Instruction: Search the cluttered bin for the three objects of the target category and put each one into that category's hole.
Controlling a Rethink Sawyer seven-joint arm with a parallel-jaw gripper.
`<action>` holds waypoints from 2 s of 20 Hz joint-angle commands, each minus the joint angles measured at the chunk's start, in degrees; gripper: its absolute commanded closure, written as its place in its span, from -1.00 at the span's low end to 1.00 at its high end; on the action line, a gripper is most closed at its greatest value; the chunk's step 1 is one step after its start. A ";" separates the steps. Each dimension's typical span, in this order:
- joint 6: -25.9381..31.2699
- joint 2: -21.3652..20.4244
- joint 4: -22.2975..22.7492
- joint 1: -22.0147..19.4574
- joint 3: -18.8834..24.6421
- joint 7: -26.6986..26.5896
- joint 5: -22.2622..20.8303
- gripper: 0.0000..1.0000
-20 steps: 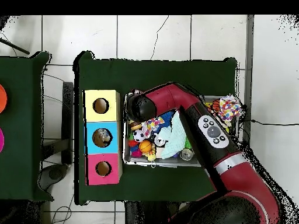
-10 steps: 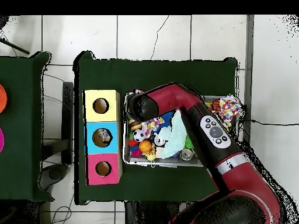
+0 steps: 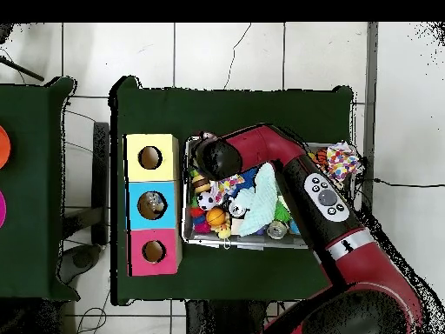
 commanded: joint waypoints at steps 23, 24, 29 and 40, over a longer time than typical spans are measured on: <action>-1.93 7.62 -7.46 -0.01 -2.05 -22.12 -4.95 -1.00; -1.60 7.65 -7.55 -0.12 -2.02 -22.48 -4.80 -1.00; -3.65 5.42 -2.72 -1.38 -2.27 -19.87 -5.11 -1.00; -6.66 4.94 0.67 -2.79 -2.93 -18.46 -6.31 -1.00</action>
